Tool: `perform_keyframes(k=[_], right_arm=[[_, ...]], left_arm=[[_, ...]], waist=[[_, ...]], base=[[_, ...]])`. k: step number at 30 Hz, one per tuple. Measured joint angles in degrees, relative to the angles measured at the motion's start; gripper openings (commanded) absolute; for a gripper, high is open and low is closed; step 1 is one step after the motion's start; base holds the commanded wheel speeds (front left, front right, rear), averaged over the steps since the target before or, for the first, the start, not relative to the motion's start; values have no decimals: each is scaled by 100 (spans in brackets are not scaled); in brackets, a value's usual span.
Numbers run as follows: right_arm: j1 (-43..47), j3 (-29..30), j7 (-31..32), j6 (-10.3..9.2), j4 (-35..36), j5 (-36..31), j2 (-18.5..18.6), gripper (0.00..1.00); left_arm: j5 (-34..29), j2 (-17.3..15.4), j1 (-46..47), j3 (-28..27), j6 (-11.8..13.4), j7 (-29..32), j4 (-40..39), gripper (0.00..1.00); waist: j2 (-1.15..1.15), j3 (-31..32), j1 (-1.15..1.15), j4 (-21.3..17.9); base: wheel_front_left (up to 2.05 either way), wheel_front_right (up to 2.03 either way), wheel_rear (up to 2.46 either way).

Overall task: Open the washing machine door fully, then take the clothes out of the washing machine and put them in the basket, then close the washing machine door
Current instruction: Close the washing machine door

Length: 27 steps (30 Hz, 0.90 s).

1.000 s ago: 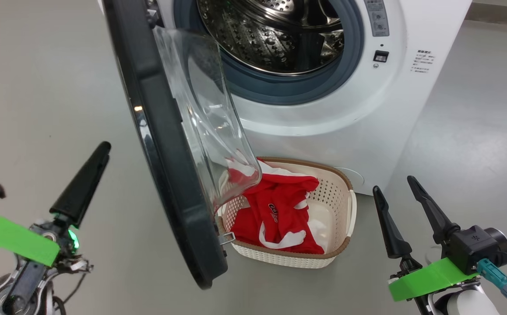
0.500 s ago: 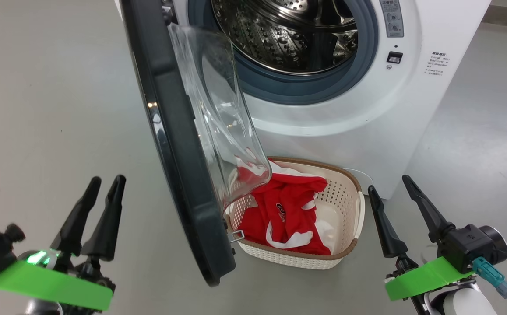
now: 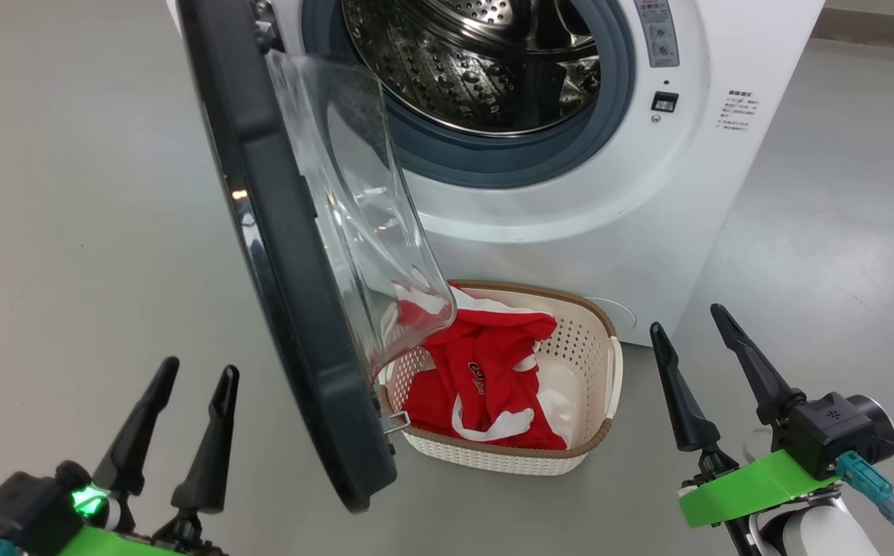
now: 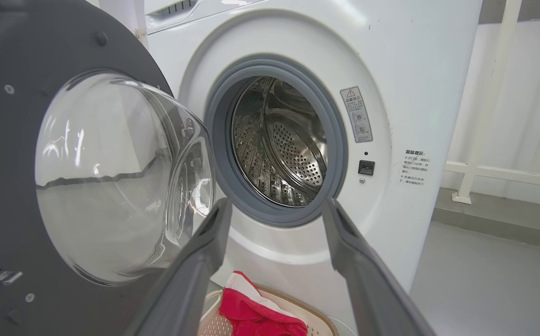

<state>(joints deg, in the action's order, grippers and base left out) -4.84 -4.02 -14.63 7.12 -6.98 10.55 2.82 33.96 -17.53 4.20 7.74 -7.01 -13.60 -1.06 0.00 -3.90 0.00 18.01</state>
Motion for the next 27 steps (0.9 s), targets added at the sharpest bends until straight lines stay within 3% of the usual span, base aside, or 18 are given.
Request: perform_keyframes(k=[10, 27], right_arm=[[-1, 31, 0, 0, 1, 0, 0, 100], [2, 32, 0, 0, 1, 0, 0, 100]], left_arm=[[-515, 255, -196, -5, 55, -70, 63, 100], [-697, 480, -318, -236, 67, -71, 110, 100]], waist=[[0, -39, 0, -86], [0, -15, 0, -44]], base=[[0, 0, 0], [0, 0, 0]])
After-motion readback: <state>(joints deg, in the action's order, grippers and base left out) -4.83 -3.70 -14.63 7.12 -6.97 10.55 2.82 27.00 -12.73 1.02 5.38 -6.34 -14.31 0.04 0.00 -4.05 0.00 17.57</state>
